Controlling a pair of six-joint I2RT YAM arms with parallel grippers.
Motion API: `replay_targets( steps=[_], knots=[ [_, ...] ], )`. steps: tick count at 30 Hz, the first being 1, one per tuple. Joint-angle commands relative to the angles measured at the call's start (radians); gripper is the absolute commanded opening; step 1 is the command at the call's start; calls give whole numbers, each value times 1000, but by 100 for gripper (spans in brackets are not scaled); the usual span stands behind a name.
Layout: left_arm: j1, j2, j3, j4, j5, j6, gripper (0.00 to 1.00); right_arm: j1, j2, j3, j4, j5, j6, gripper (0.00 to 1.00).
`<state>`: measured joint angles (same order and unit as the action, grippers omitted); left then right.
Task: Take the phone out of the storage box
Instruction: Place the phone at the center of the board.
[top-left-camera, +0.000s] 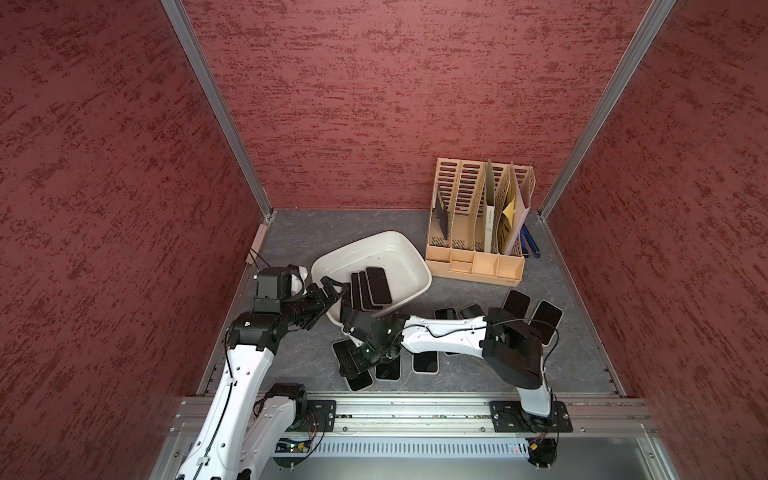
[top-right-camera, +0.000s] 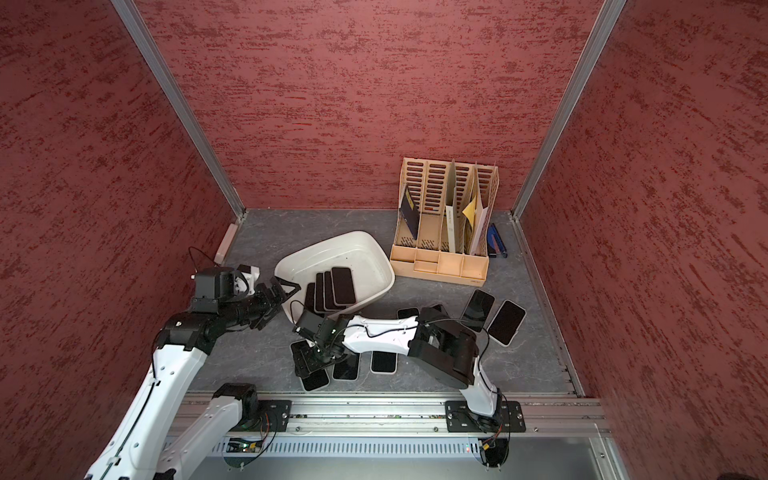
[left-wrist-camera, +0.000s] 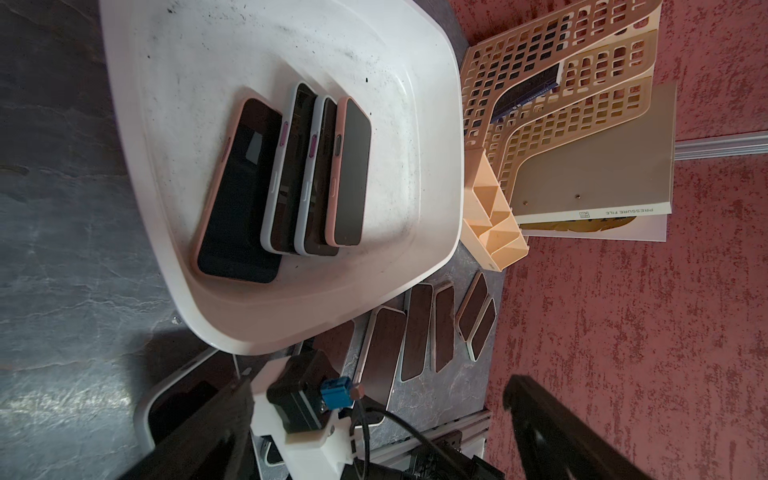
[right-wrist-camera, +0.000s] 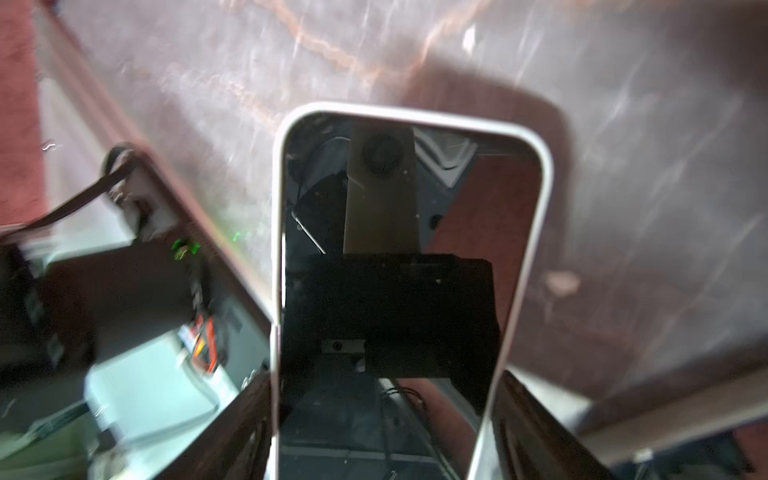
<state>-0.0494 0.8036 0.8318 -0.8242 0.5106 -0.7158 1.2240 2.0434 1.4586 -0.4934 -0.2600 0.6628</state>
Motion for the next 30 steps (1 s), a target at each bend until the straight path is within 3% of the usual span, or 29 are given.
replay_targets(
  steps=[1,6,16,19,21,30],
  knots=[
    [10,-9,20,-27,-15,37,100,12,45,121,-122,167,-32,50],
    [13,2,23,-27,-18,47,100,13,112,195,-238,267,-46,56],
    [23,27,1,27,-14,28,100,12,105,182,-276,263,-104,81],
    [25,38,15,34,-15,31,100,12,38,160,-265,248,-123,87],
    [28,44,25,43,-13,35,100,12,-21,152,-261,240,-142,98],
    [30,90,75,78,6,40,100,-50,-256,97,-216,180,-163,98]
  ],
)
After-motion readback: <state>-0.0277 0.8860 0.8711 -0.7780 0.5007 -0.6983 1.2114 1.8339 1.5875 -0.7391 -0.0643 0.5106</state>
